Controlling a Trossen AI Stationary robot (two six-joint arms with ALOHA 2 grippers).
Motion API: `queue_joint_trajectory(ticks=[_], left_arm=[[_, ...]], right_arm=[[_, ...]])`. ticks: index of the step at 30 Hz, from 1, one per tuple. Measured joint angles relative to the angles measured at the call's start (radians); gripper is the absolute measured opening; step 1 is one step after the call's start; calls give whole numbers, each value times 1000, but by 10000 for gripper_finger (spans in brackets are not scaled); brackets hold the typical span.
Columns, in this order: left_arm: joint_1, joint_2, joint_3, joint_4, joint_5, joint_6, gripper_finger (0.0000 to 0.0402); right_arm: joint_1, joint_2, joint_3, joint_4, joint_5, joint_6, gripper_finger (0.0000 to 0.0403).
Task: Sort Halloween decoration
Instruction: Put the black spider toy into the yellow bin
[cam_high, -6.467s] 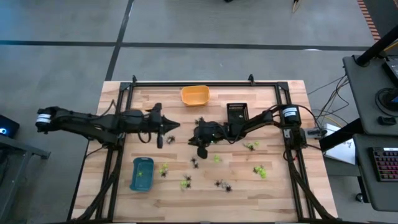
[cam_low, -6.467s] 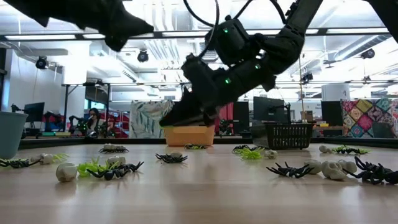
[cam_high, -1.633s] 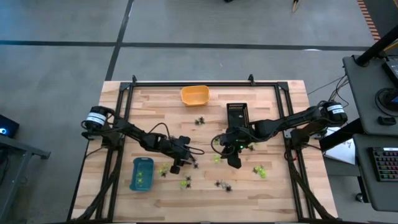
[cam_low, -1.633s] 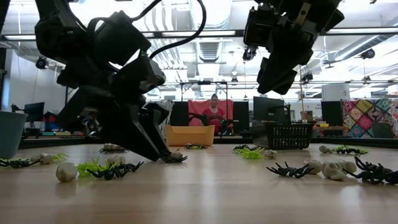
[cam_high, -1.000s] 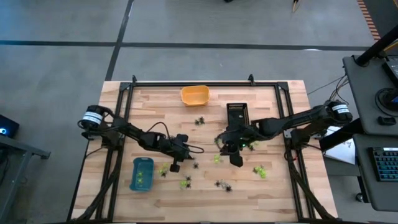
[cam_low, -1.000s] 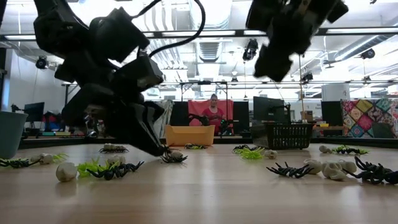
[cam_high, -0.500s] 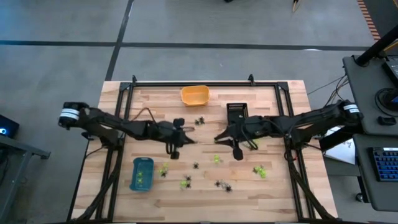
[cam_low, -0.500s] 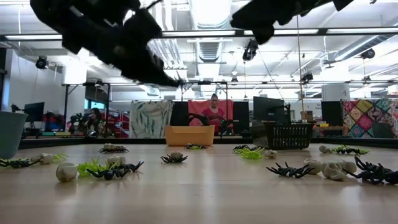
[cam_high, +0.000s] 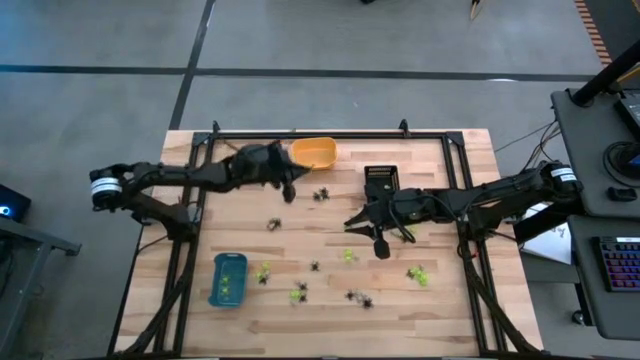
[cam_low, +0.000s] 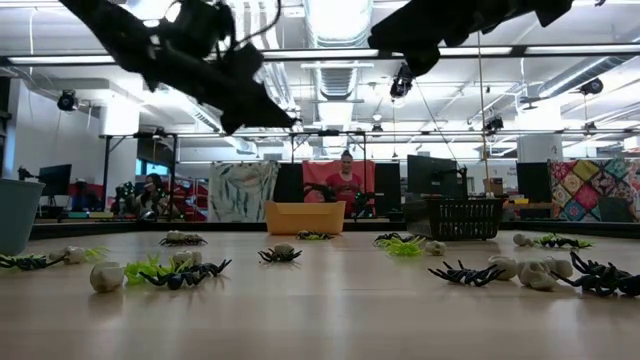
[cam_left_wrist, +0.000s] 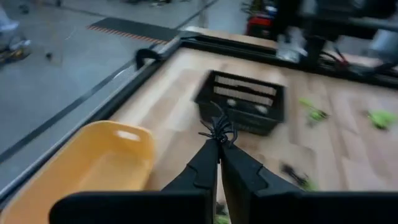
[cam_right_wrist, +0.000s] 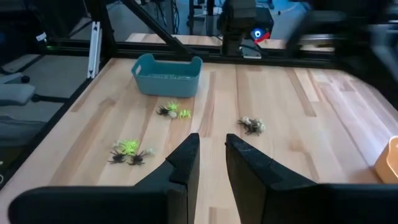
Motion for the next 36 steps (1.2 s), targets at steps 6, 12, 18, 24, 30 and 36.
queue_joint_trajectory(ticks=[6, 12, 18, 24, 30, 36], left_arm=[[118, 178, 173, -135, 82, -18, 0], [202, 389, 423, -463, 80, 113, 0], [249, 529, 587, -633, 80, 169, 0], [253, 603, 669, -673, 72, 175, 0], [256, 615, 692, -693, 22, 172, 15], [254, 598, 688, -723, 22, 172, 36]], right_arm=[[-8, 0, -1, -1, 11, -21, 72], [-13, 0, -1, -22, 35, -23, 72], [-13, 0, -2, -57, 61, 0, 72], [-13, 0, -3, -60, 61, 0, 72], [-14, 0, -3, -60, 61, -8, 72], [-14, 0, -3, -60, 61, -4, 72]])
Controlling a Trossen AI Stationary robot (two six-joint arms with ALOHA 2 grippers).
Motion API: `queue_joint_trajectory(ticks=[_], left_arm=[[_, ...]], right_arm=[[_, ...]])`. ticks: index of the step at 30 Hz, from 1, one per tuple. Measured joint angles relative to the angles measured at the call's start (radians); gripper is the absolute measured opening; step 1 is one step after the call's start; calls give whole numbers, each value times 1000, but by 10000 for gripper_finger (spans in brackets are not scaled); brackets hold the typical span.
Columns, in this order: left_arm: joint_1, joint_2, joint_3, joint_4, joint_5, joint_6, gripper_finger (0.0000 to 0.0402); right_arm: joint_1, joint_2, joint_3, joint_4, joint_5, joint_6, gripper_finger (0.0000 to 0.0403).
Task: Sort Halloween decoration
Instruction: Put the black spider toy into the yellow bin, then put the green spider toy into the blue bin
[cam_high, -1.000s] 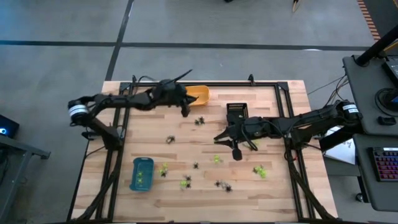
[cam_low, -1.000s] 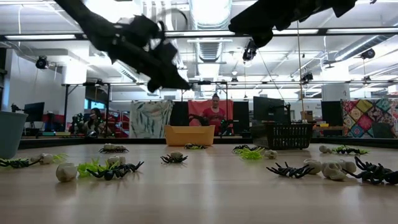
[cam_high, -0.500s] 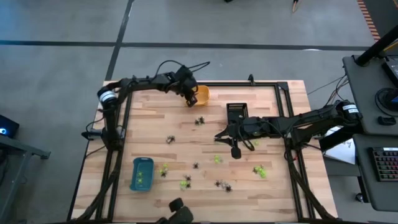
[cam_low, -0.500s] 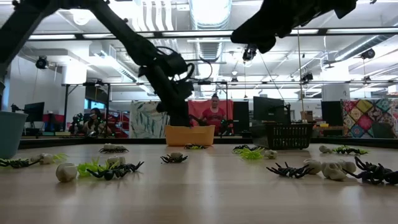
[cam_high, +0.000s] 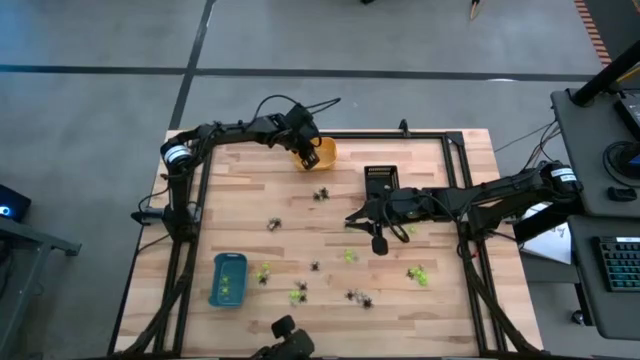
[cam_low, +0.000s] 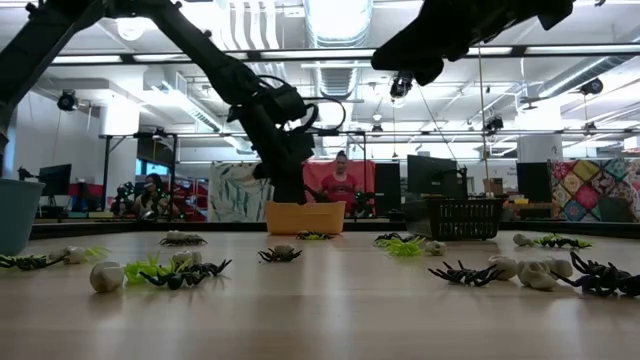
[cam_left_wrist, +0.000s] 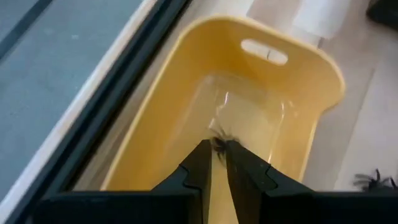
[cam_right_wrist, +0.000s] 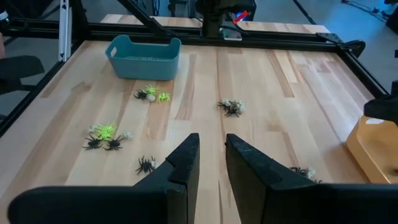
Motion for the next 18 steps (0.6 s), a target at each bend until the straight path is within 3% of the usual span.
queue_joint_trajectory(ticks=[5, 9, 12, 18], left_arm=[[-6, -10, 4, -24, 5, -22, 42], [-22, -39, -11, -42, 96, -33, 42], [-51, -87, -36, -40, 153, -46, 42], [-144, -245, -138, 22, 154, -70, 42]], right_arm=[[0, 0, 0, 0, 0, 18, 72], [0, 0, -2, -3, 19, 73, 71], [0, 0, -2, -27, 27, 123, 68], [0, 0, -2, -47, 53, 190, 68]])
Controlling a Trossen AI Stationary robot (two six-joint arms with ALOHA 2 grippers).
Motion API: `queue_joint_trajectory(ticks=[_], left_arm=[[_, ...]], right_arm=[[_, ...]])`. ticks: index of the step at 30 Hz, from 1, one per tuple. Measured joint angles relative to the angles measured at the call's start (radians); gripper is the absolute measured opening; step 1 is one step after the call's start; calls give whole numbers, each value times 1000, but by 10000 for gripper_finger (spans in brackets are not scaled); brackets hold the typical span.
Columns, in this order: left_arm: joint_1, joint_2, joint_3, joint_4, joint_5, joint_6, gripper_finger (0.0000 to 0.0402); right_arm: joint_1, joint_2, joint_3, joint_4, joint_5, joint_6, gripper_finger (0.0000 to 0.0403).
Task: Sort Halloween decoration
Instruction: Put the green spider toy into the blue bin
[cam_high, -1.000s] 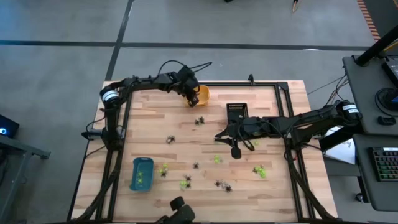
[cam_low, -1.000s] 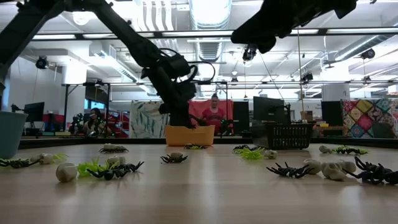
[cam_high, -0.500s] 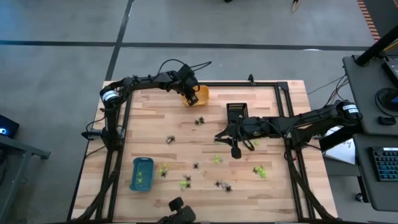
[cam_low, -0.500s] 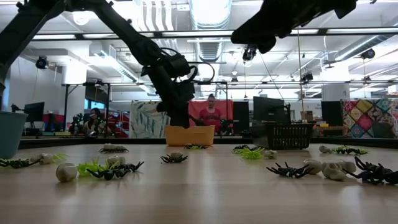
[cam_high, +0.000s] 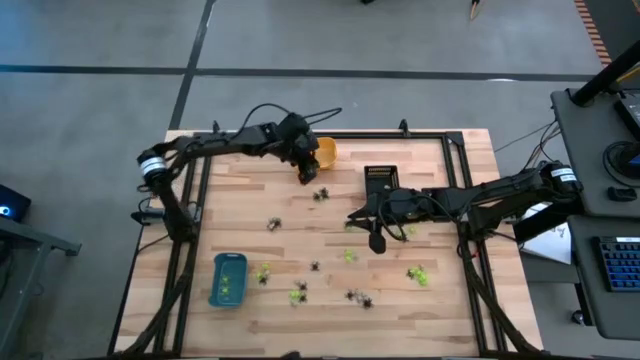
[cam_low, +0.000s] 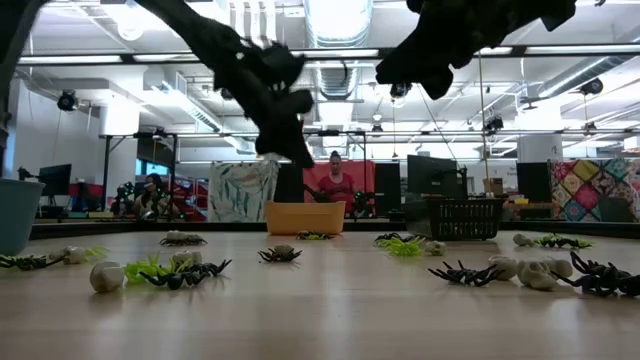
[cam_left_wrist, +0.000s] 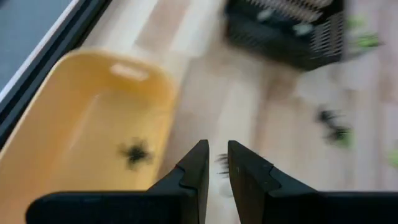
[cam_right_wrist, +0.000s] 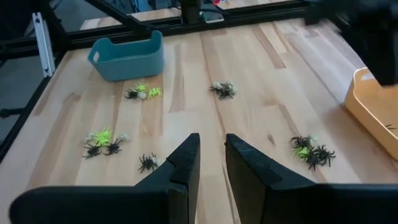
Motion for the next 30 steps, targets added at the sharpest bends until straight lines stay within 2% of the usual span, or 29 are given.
queue_joint_trajectory(ticks=[8, 16, 23, 30], left_arm=[[-151, -257, -211, 171, -25, -62, 42], [-332, -441, -412, 289, -145, -158, 43], [-473, -517, -563, 440, -231, -201, 43], [-507, -516, -609, 523, -247, -201, 43]], right_arm=[[1, 0, 0, 2, -1, 47, 64], [5, 0, 0, 3, -17, 123, 63], [33, 0, 5, -69, -35, 312, 61], [34, 7, 6, -209, -181, 596, 61]])
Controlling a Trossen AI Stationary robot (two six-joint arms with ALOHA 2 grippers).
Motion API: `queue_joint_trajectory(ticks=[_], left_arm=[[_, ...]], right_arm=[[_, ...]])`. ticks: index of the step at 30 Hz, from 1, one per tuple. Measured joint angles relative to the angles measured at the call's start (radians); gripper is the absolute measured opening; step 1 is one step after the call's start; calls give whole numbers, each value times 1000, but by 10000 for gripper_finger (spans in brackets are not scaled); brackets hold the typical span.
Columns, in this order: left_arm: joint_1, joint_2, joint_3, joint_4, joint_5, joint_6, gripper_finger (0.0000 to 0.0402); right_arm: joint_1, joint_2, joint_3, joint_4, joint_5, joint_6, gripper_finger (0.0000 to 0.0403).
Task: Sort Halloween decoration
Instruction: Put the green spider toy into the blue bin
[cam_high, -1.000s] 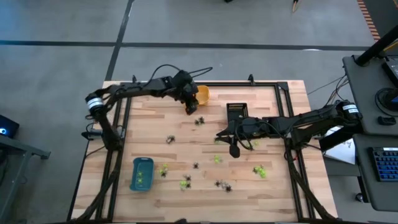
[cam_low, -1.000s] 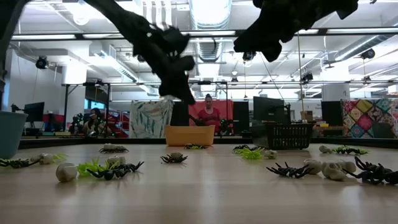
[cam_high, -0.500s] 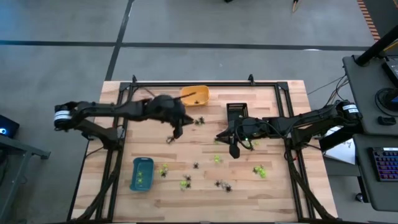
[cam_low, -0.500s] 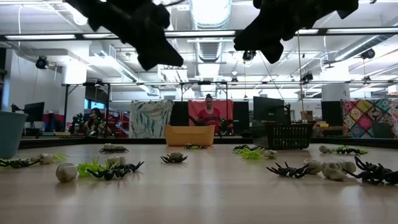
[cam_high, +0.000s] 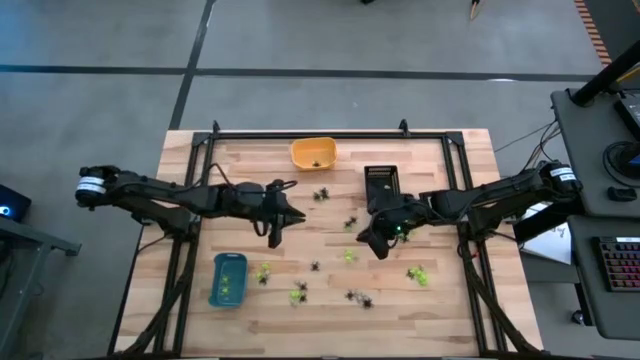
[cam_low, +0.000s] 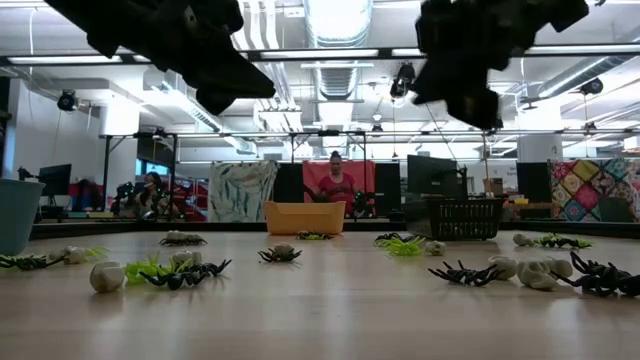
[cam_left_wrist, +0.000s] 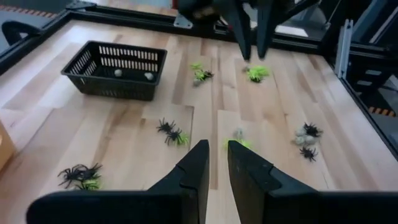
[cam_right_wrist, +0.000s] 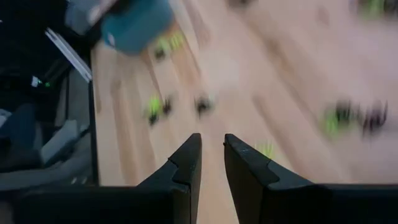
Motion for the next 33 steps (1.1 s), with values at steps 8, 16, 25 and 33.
queue_joint_trajectory(ticks=[8, 16, 25, 33], left_arm=[[1, 5, 3, 13, -42, 24, 43], [2, 5, 33, 21, -43, 69, 43], [2, 5, 47, 26, -66, 95, 43], [2, 5, 47, 25, -71, 112, 43]], right_arm=[[12, 52, 1, -355, -222, 281, 59], [8, 57, 1, -881, -77, 400, 59], [-34, 57, 1, -881, 54, 326, 85], [-108, 59, -14, -864, 120, 259, 152]])
